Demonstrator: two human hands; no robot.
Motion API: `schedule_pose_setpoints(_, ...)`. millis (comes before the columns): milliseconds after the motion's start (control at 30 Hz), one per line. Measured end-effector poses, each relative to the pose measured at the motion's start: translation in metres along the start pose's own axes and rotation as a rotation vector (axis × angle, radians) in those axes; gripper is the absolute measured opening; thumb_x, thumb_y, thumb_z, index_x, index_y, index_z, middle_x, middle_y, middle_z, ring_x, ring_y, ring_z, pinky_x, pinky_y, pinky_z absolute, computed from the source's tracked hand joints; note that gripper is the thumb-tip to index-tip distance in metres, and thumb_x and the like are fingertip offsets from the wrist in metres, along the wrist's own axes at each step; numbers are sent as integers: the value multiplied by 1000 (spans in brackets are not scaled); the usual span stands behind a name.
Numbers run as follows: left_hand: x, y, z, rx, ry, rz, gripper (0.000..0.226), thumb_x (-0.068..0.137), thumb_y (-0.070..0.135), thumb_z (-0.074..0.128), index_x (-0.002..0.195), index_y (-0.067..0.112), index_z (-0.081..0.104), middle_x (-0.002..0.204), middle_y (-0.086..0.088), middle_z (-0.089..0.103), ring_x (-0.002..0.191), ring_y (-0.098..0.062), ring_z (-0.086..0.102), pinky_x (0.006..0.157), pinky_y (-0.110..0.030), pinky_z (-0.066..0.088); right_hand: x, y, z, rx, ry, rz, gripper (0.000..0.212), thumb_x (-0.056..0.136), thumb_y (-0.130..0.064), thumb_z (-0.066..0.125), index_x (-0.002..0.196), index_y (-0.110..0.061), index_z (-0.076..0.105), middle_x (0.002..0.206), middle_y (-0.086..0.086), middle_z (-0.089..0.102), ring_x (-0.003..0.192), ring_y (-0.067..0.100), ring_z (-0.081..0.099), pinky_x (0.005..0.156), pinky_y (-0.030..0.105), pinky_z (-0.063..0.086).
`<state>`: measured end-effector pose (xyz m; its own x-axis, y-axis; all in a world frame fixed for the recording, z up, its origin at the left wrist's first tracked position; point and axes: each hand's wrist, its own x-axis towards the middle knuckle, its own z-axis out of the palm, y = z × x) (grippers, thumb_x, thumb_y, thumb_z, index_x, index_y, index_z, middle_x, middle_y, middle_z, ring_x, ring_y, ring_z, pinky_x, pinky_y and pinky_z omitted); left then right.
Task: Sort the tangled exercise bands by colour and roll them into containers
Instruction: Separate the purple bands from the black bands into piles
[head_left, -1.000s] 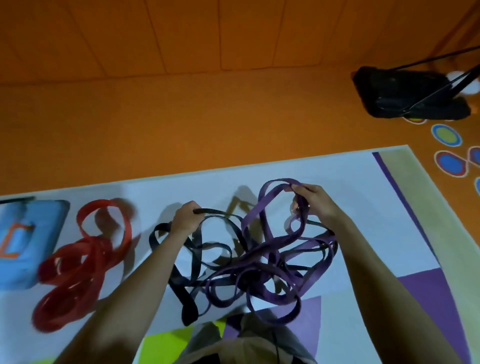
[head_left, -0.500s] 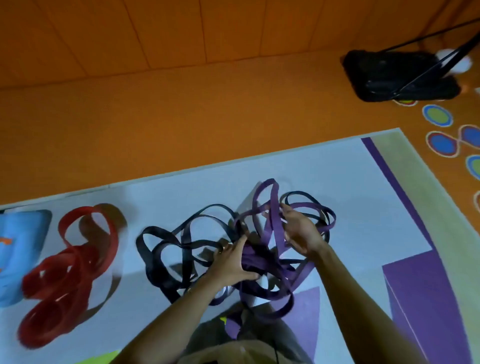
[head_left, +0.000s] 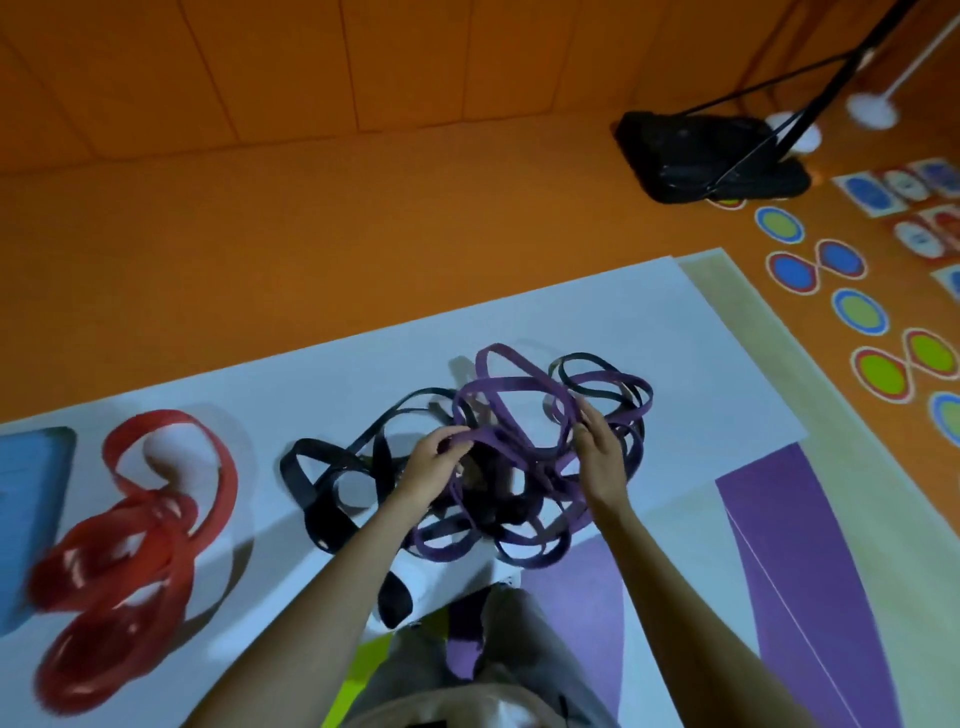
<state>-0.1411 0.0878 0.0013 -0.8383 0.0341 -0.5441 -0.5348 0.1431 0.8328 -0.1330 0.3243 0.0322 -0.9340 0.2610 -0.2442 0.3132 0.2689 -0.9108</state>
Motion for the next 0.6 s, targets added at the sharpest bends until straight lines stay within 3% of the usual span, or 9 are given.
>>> schedule_pose_setpoints(67,-7,0,-9,-233,56,-90,17,103,33,63,102,19,72,79,-10,73,72,-21,69,74,-34,54,-12,31,-6,-98,77,109,41,109,-20,51,149,-12,54,147,2,58,135,22,55,113,37,43)
schedule_pose_setpoints(133,-15,6,-15,-454,102,-212,29,103,39,60,98,13,71,76,-14,73,68,-27,68,73,-38,55,-21,61,-10,-274,64,190,55,102,-39,61,148,-11,52,147,13,58,128,32,59,109,45,48)
schedule_pose_setpoints(233,-20,11,-28,-766,221,-343,37,101,46,63,89,12,66,65,-6,66,57,-24,61,65,-36,52,-38,90,-5,-405,-6,203,92,75,-85,62,137,-17,59,128,11,61,111,28,66,98,49,55)
schedule_pose_setpoints(267,-23,13,-33,-824,237,-358,38,100,49,63,91,12,65,64,-5,65,55,-23,60,65,-35,53,-44,91,-1,-408,-44,183,96,71,-90,62,136,-19,59,127,9,58,107,25,65,97,46,56)
schedule_pose_setpoints(367,-36,16,-44,-906,264,-361,40,100,56,60,91,17,64,62,-2,69,54,-19,64,67,-36,55,-58,87,16,-440,-194,107,83,80,-65,78,147,-23,53,141,5,41,108,17,59,97,33,52)
schedule_pose_setpoints(467,-48,25,-51,-978,295,-346,45,102,55,56,73,21,56,61,0,69,60,-18,64,66,-36,51,-55,98,32,-574,-337,1,83,82,-51,85,154,-32,48,154,-6,30,125,15,51,105,41,52)
schedule_pose_setpoints(600,-56,24,-62,-1069,252,-289,74,105,58,46,47,20,72,111,-13,74,83,-22,70,69,-33,52,-43,109,48,-753,-348,-76,63,88,-33,81,146,-28,57,152,-2,49,120,24,65,95,41,56)
